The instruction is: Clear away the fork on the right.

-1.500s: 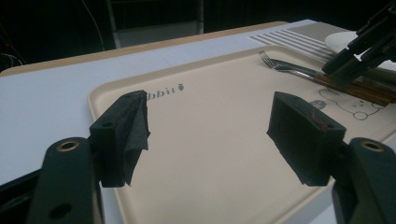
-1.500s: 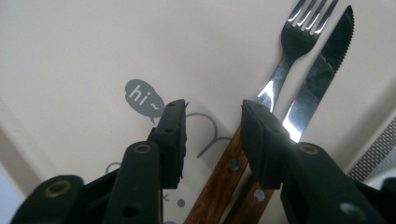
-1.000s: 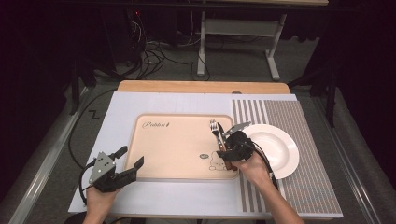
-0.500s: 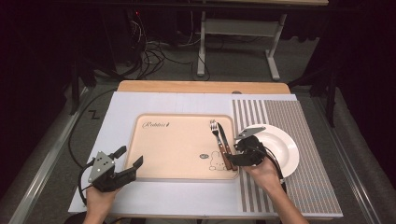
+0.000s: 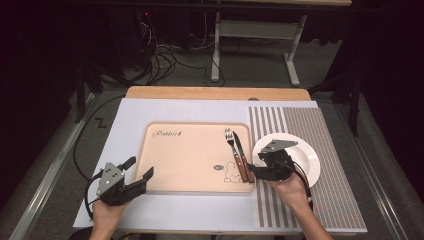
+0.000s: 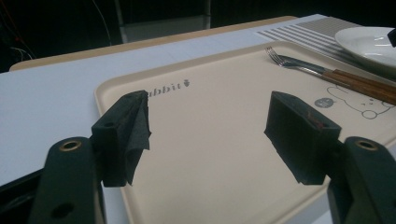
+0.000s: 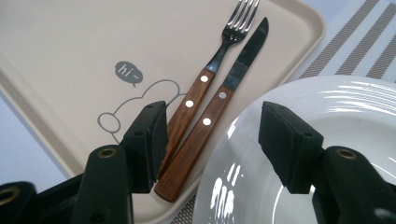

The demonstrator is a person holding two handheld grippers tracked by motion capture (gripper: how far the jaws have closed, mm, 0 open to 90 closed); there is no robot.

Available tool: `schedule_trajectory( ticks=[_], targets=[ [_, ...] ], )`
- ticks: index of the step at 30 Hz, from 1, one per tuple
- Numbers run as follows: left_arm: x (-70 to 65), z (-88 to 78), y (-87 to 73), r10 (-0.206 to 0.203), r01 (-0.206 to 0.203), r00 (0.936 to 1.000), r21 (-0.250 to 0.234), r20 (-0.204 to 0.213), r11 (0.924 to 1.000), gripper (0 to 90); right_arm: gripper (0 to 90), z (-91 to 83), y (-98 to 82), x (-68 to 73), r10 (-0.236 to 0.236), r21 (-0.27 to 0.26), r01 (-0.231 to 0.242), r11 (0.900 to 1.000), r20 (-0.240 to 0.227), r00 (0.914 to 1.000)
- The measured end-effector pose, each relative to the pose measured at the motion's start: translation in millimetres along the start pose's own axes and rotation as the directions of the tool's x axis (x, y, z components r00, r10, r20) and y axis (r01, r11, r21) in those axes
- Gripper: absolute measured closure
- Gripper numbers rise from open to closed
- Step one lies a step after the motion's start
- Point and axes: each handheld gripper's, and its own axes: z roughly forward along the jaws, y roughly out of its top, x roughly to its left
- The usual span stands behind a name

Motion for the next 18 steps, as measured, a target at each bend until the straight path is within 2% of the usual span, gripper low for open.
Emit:
schedule_trajectory(
  ticks=[3, 7, 11, 18],
  targets=[
    [-0.8, -0.1, 0.7, -0.003, 0.003, 1.0, -0.005, -0.005, 1.0, 30.8, 43.4, -4.3, -3.8, -1.6, 0.003, -0.025, -0.003, 1.0, 0.011, 0.9999],
    [-1.1, 0.4, 0.8, 0.005, -0.005, 1.0, 0.001, -0.005, 1.0, 29.4, 42.5, -6.2, -7.2, -3.5, 0.007, -0.03, -0.006, 1.0, 0.012, 0.9999],
    [-2.3, -0.4, -0.4, 0.034, -0.034, 0.9991, -0.02, -0.027, 0.9992, 31.7, 41.1, -9.7, -12.7, -6.0, 0.017, -0.043, -0.016, 0.999, 0.011, 0.9998],
    [-1.0, -2.2, -0.8, 0.025, -0.026, 0.9993, -0.028, -0.029, 0.9993, 34.9, 41.2, -17.0, -20.5, -7.0, 0.024, -0.072, -0.021, 0.997, 0.039, 0.9989]
  ],
)
